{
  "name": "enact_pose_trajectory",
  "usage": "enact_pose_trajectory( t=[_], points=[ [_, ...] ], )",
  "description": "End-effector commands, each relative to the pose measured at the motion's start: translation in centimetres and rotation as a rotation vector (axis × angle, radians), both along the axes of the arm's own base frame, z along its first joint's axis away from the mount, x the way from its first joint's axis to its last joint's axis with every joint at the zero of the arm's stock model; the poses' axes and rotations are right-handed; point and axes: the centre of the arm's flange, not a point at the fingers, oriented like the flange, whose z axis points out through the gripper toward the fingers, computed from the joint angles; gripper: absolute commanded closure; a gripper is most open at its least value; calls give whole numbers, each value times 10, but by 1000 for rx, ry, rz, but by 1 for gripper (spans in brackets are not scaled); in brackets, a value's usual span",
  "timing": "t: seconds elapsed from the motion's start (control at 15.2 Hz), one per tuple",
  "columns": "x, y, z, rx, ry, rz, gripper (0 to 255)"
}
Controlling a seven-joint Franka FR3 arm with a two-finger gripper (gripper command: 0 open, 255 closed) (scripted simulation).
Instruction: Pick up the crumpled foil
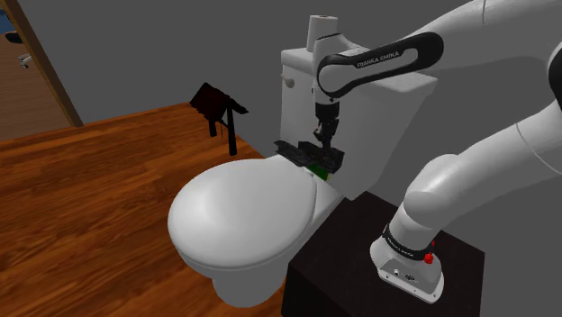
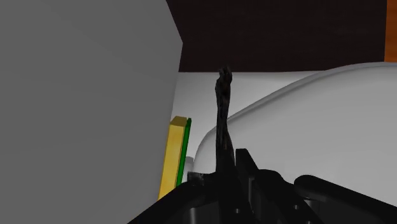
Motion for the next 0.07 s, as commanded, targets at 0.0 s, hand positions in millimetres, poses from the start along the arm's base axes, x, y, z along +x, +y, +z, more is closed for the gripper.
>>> enact_pose_trajectory(
  t=[0.0],
  points=[
    [-1,-1,3,1,2,-4,255]
  ],
)
